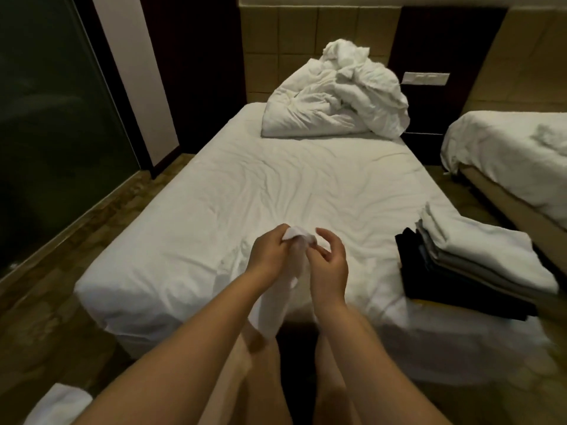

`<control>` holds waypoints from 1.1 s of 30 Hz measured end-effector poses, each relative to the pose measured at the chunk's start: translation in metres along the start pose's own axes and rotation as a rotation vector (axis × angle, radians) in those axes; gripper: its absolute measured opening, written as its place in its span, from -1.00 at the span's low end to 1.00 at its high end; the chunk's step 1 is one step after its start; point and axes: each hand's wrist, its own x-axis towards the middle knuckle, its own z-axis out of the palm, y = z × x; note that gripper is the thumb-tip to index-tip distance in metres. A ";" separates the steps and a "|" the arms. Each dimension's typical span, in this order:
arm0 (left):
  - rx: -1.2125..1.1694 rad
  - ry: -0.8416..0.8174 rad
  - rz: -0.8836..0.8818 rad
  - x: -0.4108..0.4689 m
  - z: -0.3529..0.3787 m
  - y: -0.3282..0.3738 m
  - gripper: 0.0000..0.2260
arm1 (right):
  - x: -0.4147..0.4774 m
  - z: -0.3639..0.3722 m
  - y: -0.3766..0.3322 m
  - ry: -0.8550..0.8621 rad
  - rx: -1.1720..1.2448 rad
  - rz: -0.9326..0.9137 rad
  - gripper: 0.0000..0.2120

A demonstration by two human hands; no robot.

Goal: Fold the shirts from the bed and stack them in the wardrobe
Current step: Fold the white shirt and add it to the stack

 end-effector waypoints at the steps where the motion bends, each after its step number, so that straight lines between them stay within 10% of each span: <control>1: -0.058 0.022 -0.003 -0.001 0.001 0.003 -0.74 | 0.000 -0.006 0.003 0.032 0.030 0.062 -0.71; 6: -0.224 0.063 0.017 -0.001 0.003 0.025 -0.75 | 0.015 -0.019 0.059 0.004 0.095 0.492 -0.33; 9: -0.277 0.046 0.044 0.000 -0.003 0.037 -0.73 | 0.014 -0.020 0.040 0.001 0.522 0.687 -0.57; 21: -0.328 0.214 -0.044 0.029 -0.055 0.043 -0.53 | 0.076 -0.020 -0.021 0.036 0.717 0.345 -0.71; 28: -0.339 0.231 -0.200 0.070 -0.070 0.059 -0.48 | 0.091 -0.029 -0.087 -0.318 -0.208 -0.045 -0.53; 33: -0.586 0.198 -0.293 0.077 -0.050 0.079 -0.65 | 0.045 -0.007 -0.055 -0.542 -0.394 -0.098 -0.84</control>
